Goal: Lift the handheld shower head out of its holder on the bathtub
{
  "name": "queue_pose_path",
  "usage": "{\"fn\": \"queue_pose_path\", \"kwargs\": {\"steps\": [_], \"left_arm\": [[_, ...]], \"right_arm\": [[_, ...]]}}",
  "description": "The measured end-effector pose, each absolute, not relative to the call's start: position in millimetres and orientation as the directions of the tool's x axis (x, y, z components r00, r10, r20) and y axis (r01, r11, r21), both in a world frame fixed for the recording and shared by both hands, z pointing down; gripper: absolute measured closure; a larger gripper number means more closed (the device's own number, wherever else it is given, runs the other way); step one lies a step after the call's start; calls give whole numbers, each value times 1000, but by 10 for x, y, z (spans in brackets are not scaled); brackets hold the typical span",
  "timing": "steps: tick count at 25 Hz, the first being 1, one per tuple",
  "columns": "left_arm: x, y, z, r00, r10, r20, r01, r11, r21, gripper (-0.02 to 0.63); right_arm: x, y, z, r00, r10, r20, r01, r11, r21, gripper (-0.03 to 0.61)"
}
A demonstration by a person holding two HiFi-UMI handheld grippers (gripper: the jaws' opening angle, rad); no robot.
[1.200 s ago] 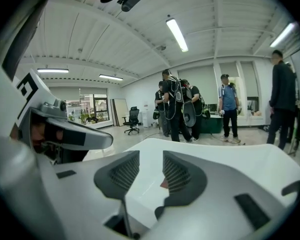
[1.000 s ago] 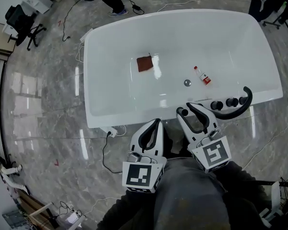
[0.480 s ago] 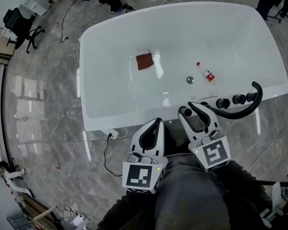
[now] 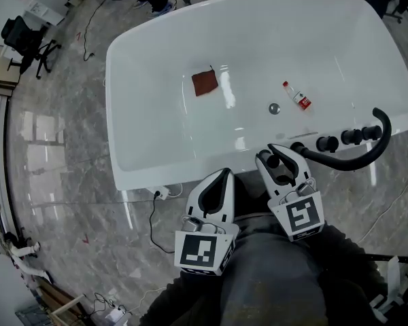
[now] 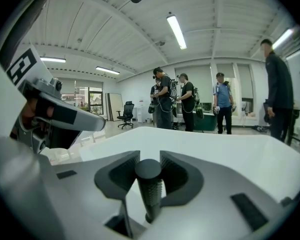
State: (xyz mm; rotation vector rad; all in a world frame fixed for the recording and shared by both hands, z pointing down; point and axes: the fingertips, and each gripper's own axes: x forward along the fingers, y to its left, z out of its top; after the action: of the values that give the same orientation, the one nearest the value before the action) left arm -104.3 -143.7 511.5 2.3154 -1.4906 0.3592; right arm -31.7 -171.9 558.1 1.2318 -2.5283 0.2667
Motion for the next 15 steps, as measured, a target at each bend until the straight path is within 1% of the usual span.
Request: {"fn": "queue_pose_path", "kwargs": {"steps": [4,15], "left_arm": [[-1065,-1454,5063,407,-821,400,-913,-374,162,611],[-1111,-1498,4905,405,-819,406,-914,-369,167,611]], "right_arm": [[-312,-1720,5602,-570,-724,389,-791,612,-22,451],[-299,-1718,5577,-547,-723,422,-801,598,-14,456]]}}
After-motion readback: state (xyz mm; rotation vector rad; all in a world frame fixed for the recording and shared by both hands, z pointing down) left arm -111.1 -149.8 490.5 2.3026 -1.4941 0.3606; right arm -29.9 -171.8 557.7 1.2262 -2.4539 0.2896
